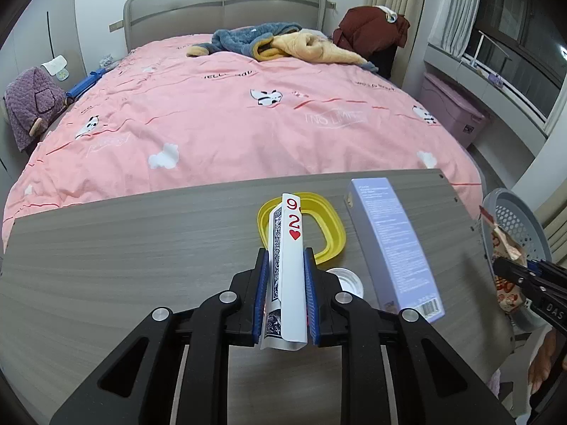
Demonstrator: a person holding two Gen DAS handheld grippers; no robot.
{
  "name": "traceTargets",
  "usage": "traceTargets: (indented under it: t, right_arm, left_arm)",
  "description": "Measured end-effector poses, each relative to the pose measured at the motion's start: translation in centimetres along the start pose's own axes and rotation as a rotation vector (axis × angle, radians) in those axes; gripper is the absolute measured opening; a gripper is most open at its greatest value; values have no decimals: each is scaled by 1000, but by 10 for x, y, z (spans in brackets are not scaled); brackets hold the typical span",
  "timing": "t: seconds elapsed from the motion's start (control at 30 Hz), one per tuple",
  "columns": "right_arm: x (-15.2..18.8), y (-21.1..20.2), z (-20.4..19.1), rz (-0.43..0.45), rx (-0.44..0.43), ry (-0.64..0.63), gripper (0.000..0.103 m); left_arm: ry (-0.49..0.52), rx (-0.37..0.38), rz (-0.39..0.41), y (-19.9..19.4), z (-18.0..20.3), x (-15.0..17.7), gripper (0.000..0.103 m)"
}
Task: Collect trash
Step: 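Grasp the white tube with the left gripper while the right gripper holds the wrapper, then carry both items over the wastebasket and open both grippers to drop them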
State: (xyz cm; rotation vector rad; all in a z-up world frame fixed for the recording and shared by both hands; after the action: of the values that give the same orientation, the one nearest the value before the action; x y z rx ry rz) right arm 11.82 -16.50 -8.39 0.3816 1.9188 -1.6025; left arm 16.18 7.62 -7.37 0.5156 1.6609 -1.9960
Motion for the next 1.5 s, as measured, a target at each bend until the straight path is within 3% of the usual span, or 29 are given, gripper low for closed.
traceTargets:
  t: [0.23,0.5,0.93,1.23,1.5]
  right_arm:
    - [3,-14,7,25,15,8,26]
    - [12,-41,40,59,61,56,26]
    - [59,-77,140,52,213,196,26]
    - [84,-78,179,47,231,270,26]
    - [97,-70,192,35,202,302,26]
  left_arm:
    - [9,40,43,-28,27,5,19]
    - [100,131,80,-48,99,10,19]
    - [252,272,-28,-20,239,45,19]
    - [339,307,-64,-2,300,69,19]
    - [372,298,-108,13,322,88,21]
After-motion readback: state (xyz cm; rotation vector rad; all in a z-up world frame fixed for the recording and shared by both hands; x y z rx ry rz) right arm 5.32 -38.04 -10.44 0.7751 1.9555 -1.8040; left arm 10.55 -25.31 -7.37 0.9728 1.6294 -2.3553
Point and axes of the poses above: each gripper's, at about its wrist camera, not at the fingertips, and y roughly the way its jaws point, z to its right, x to its underside, the point moved 7 cm from there along y, roughly the way its jaws point, and after that the axes turned 12 degrees about -y, right-handed, at the moved point
